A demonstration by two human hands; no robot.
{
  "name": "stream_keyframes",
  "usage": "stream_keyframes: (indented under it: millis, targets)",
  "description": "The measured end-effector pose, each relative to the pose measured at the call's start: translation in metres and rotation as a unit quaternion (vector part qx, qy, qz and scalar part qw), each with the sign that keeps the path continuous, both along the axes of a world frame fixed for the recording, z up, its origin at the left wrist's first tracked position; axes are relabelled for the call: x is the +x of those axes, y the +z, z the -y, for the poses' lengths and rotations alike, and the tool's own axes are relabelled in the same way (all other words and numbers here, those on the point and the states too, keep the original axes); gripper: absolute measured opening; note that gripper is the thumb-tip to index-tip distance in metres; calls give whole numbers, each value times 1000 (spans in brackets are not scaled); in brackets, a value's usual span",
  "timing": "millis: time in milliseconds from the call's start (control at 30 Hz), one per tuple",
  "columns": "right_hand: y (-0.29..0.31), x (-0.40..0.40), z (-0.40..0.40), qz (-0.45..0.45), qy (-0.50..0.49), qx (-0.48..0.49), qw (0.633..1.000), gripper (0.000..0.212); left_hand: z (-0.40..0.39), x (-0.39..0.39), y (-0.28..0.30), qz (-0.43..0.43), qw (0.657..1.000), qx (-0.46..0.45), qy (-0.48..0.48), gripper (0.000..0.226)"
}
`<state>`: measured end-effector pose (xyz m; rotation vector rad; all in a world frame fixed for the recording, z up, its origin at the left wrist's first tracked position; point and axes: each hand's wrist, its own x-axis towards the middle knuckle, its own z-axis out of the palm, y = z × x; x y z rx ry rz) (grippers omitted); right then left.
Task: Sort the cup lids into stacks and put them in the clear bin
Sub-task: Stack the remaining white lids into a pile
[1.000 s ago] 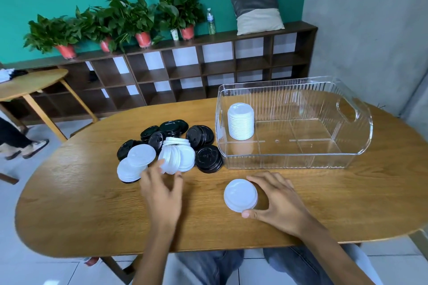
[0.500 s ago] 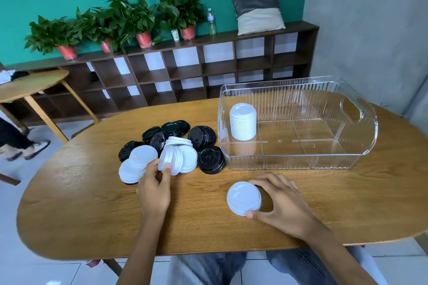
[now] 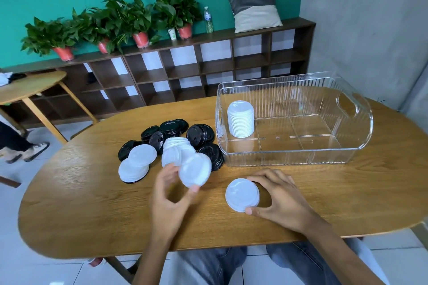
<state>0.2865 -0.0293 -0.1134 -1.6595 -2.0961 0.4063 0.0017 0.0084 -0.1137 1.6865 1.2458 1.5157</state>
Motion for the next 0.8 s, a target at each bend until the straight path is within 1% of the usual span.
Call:
stream_keyframes:
  millis: [67, 133, 167, 233, 333, 400, 533, 700, 800]
  targets:
    - [0, 0, 0, -3, 2, -2, 1000, 85, 5, 13, -3, -57, 995, -13, -83, 74]
    - [0, 0, -1, 0, 3, -6, 1000, 95, 5, 23, -5, -119, 983, -20, -136, 79]
    - [-1, 1, -1, 0, 3, -8, 1000, 101, 4, 28, -5, -144, 978, -19, -152, 80]
    - [-1, 1, -2, -5, 2, -12, 1000, 110, 1, 36, -3, -162, 971, -21, -174, 82]
    - [0, 2, -1, -19, 1, -14, 1000, 114, -1, 47, -2, -196, 960, -20, -198, 85]
    - [0, 2, -1, -33, 1, -15, 999, 112, -1, 50, -5, -220, 955, -12, -200, 88]
    - [-1, 2, -1, -29, -1, -9, 1000, 102, -2, 48, -8, -226, 954, -1, -194, 89]
    - [-3, 2, 0, -26, -3, 6, 1000, 83, 2, 50, -3, -263, 945, -26, -190, 92]
    - [0, 2, 0, -54, -3, 13, 998, 78, 1, 52, -1, -303, 936, -34, -174, 98]
